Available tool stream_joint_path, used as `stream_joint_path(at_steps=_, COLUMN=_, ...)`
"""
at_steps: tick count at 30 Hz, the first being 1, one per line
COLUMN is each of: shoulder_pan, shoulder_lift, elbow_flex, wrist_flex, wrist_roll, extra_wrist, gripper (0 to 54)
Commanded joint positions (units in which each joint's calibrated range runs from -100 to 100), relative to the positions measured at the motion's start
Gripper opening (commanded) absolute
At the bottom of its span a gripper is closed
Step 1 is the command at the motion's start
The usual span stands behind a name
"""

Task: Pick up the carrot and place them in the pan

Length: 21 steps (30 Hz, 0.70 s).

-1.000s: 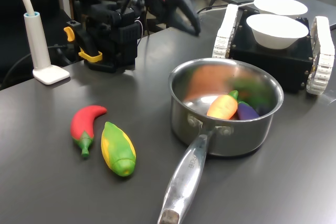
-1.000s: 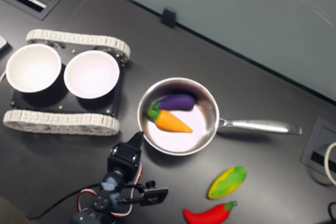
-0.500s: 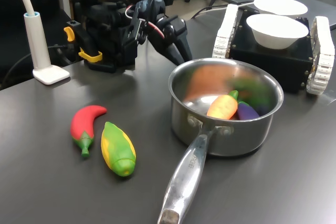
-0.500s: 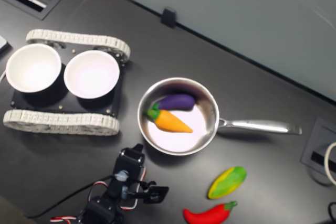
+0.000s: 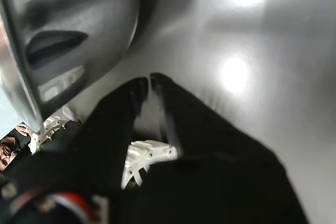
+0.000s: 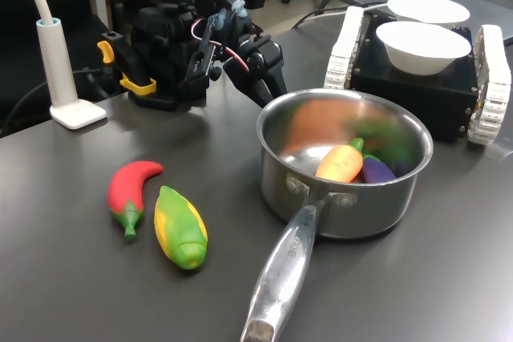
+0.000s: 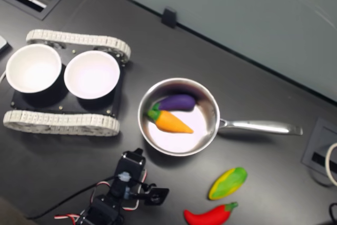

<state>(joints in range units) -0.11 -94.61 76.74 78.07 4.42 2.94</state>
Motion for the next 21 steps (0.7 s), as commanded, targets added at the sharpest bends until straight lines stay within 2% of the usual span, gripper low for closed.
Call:
stream_joint_path(at_steps=1, shoulder_pan=1.7, shoulder_lift=-0.9, elbow_flex=-0.9, wrist_flex=-0.3, wrist_roll=-0.5, extra_wrist=-0.8, gripper=0.2)
stream_joint_path(at_steps=21, shoulder_pan=-1.2, shoulder_lift=-0.9, elbow_flex=-0.9, wrist_flex=-0.2, wrist_roll=1.1, extra_wrist=-0.7, gripper=0.2)
